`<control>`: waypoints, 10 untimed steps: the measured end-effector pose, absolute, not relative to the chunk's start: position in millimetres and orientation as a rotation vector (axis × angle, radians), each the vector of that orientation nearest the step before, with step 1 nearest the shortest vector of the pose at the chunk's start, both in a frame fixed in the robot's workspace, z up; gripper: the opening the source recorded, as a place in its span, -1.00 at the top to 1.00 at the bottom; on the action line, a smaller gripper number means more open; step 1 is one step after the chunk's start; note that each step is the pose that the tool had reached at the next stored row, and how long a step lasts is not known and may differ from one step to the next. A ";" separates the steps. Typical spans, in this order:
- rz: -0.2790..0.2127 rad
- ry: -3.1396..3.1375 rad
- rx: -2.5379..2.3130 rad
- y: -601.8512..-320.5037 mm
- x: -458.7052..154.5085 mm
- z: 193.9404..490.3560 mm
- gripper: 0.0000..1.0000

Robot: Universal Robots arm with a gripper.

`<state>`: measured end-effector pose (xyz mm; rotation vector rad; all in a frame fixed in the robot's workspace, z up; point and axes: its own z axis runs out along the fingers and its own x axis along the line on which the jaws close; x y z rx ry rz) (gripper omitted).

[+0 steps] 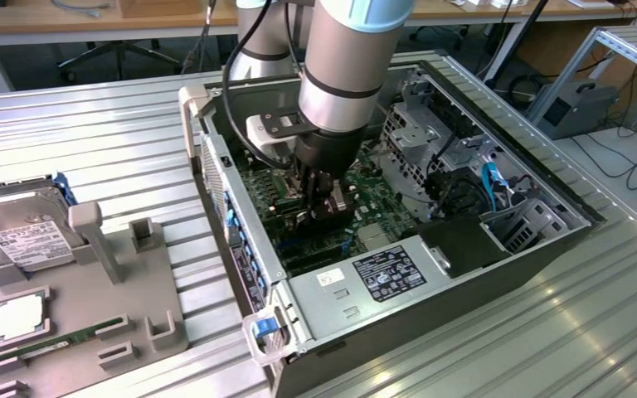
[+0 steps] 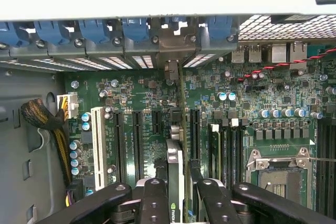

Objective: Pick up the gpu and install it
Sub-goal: 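Insert the gpu into the slot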

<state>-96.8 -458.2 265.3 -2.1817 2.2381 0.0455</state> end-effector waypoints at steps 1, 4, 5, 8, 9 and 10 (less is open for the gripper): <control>0.046 2.238 -2.182 -458.2 -96.8 265.2 0.47; 0.045 2.238 -2.182 -458.2 -96.8 265.2 0.47; 0.046 2.238 -2.182 -458.2 -96.9 265.2 0.47; 0.045 2.238 -2.182 -458.2 -97.0 265.0 0.47; 0.045 2.238 -2.182 -458.2 -97.0 264.9 0.47; 0.046 2.238 -2.182 -458.1 -97.0 264.9 0.47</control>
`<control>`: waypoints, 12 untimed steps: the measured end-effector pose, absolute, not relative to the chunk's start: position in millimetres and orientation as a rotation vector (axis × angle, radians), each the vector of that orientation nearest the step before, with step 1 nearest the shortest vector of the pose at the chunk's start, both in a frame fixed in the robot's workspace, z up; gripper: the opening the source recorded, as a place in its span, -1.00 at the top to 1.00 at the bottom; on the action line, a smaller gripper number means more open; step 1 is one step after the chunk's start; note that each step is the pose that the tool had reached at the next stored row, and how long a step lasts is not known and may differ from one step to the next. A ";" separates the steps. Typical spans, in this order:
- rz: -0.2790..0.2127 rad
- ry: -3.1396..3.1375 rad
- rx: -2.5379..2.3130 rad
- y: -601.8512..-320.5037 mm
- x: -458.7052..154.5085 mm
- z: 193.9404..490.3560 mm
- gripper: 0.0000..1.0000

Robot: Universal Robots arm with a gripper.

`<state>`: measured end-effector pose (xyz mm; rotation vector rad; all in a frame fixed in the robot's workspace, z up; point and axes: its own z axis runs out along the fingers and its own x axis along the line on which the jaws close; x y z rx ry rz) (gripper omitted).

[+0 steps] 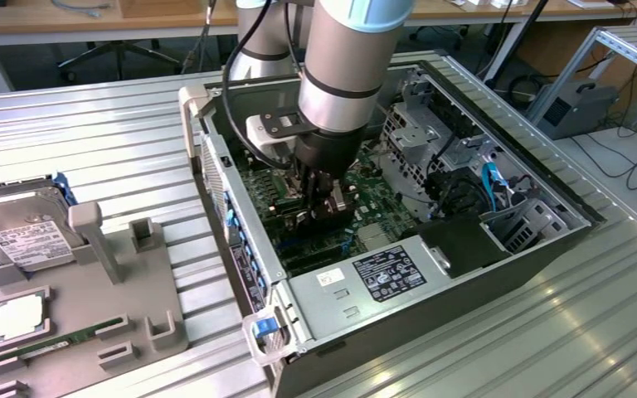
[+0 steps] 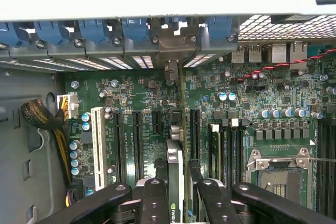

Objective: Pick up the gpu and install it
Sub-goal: 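Insert the gpu into the slot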

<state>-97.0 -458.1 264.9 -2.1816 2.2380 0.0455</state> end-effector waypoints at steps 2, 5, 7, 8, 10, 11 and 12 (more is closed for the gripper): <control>0.045 2.238 -2.182 -458.2 -97.2 264.8 0.47; 0.046 2.238 -2.182 -458.2 -97.5 264.7 0.47; 0.046 2.238 -2.182 -458.2 -97.5 264.7 0.47; 0.046 2.238 -2.182 -458.2 -97.5 264.6 0.47; 0.045 2.238 -2.182 -458.2 -97.5 264.5 0.47; 0.046 2.238 -2.182 -458.2 -97.5 264.4 0.47; 0.045 2.238 -2.182 -458.2 -97.5 264.4 0.47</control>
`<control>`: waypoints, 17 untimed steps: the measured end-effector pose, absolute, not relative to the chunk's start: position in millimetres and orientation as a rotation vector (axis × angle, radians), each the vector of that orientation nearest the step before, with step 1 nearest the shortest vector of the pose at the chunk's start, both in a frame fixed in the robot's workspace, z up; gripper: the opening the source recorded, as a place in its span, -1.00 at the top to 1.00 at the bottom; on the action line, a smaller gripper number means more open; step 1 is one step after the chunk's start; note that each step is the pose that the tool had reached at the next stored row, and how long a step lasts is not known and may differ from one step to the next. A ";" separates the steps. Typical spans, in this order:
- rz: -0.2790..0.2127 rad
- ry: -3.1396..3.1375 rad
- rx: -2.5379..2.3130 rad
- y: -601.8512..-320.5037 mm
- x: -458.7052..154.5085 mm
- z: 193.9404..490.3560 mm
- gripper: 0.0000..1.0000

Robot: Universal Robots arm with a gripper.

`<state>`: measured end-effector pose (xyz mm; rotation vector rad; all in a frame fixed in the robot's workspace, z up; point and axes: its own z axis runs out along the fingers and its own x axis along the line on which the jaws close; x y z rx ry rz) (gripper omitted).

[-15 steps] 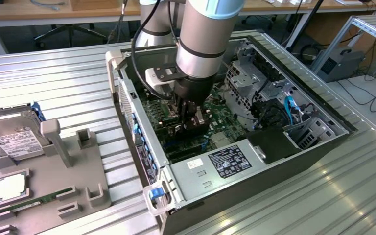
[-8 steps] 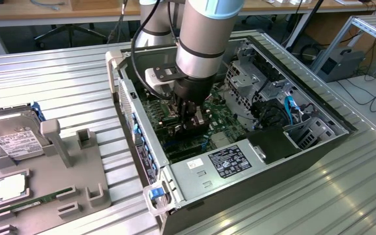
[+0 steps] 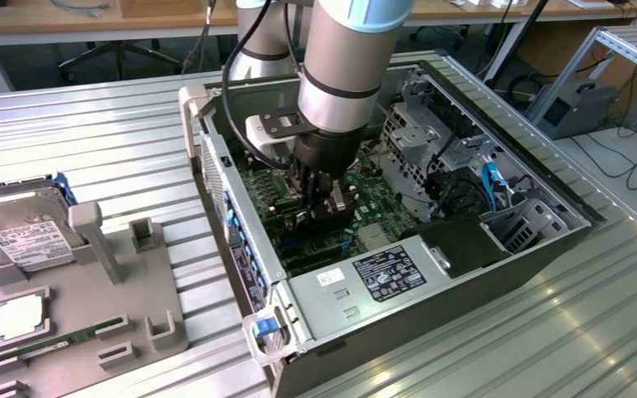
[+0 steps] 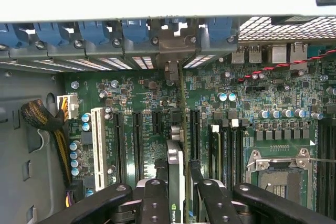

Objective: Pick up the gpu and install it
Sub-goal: 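Insert the gpu into the slot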

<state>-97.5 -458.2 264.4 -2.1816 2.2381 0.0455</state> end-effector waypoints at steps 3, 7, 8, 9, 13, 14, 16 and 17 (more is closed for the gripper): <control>0.046 2.237 -2.181 -458.1 -97.7 263.5 0.47; 0.046 2.238 -2.182 -458.2 -97.7 263.8 0.47; 0.046 2.238 -2.181 -458.1 -97.6 263.8 0.47; 0.046 2.238 -2.181 -458.0 -97.8 263.6 0.45; 0.046 2.238 -2.182 -458.2 -97.6 263.9 -0.03; 0.046 2.238 -2.181 -458.2 -97.6 263.8 -0.15; 0.046 2.238 -2.182 -458.1 -97.7 263.9 -0.27; 0.046 2.238 -2.181 -458.1 -97.7 263.8 -0.27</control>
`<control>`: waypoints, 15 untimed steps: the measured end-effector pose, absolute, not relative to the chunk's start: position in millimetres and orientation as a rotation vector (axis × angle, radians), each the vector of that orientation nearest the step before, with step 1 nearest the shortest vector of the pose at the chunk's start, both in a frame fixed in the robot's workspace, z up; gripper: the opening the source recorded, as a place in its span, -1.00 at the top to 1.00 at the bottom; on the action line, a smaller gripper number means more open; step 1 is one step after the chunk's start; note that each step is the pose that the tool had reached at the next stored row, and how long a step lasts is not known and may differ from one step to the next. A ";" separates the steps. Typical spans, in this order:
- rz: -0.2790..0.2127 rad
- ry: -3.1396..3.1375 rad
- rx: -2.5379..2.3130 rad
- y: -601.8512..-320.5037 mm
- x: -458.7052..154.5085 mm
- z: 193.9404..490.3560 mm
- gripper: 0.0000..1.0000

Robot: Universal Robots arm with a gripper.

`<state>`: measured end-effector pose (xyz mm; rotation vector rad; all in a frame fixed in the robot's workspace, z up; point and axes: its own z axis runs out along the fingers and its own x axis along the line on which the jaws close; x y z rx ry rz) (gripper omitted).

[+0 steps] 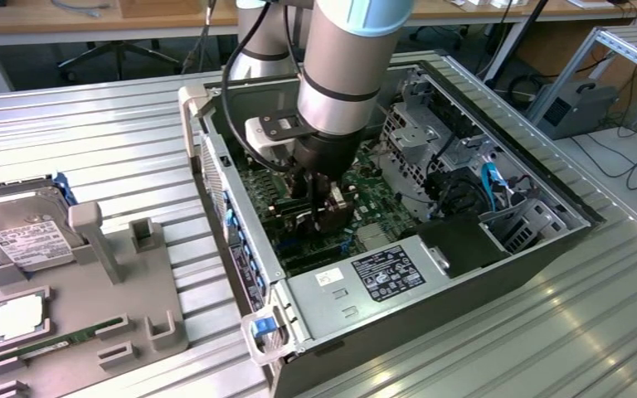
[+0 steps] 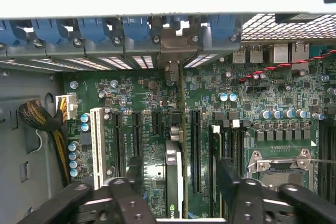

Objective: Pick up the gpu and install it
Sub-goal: 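Insert the gpu into the slot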

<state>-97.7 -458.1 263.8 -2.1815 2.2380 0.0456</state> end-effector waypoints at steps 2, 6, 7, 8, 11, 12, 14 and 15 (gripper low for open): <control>0.046 2.238 -2.182 -458.2 -97.6 263.8 -0.40; 0.046 2.238 -2.182 -458.1 -97.6 272.1 -0.40; 0.046 2.238 -2.181 -458.1 -97.6 274.5 -0.40; 0.046 2.238 -2.182 -458.0 -97.6 277.7 -0.40; 0.046 2.238 -2.182 -458.0 -97.7 291.8 -0.40; 0.046 2.238 -2.181 -457.9 -97.7 296.5 -0.40; 0.046 2.238 -2.181 -457.9 -97.6 304.5 -0.40; 0.046 2.238 -2.182 -457.9 -97.6 307.4 -0.40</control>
